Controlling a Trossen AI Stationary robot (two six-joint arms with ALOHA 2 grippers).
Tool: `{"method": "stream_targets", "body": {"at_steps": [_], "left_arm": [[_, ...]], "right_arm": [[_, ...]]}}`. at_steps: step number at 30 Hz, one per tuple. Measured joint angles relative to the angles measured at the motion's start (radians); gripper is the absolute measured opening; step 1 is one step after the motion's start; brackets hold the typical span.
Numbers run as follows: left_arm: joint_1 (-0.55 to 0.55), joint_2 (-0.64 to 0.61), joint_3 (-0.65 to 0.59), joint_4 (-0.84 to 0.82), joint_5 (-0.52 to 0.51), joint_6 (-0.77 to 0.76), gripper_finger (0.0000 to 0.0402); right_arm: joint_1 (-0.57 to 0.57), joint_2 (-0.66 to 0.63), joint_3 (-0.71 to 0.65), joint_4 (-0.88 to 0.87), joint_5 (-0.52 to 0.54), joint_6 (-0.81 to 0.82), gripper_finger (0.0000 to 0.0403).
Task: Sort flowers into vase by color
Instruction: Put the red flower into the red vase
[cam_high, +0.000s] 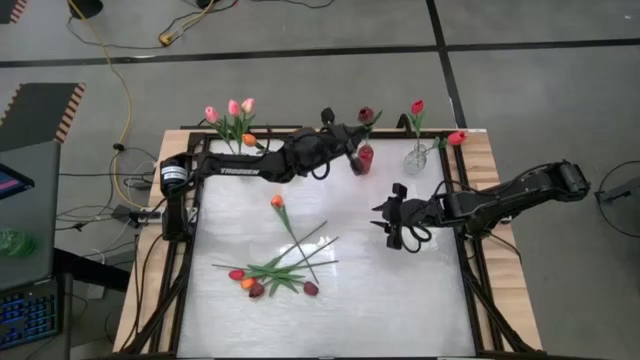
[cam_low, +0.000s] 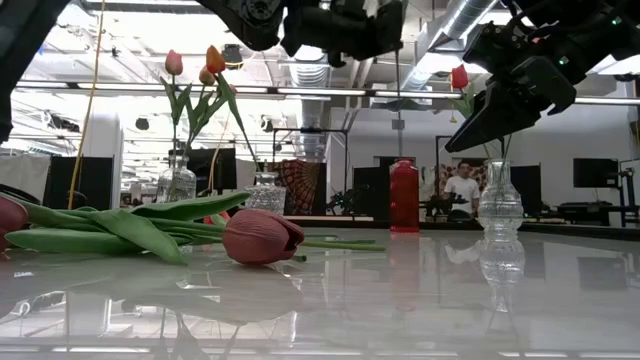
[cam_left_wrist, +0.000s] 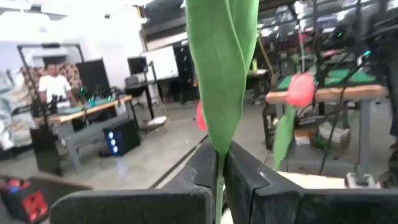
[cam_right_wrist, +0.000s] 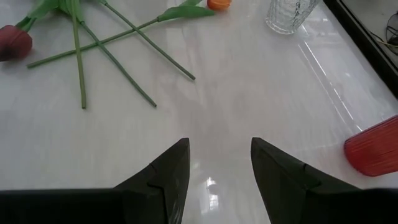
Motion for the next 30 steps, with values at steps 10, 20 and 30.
{"method": "stream_targets", "body": {"at_steps": [10,20,30], "left_arm": [[0.028,0.000,0.000,-0.058,0.000,-0.065,0.0002],[0.028,0.000,0.000,-0.054,0.000,-0.077,0.0002],[0.028,0.000,0.000,-0.054,0.000,-0.116,0.0002]], "right_arm": [[0.000,0.000,0.000,0.001,0.001,-0.002,0.0195],[-0.002,0.000,0.000,0.002,0.002,-0.002,0.0195],[-0.002,0.000,0.000,0.001,0.004,-0.002,0.0195]]}}
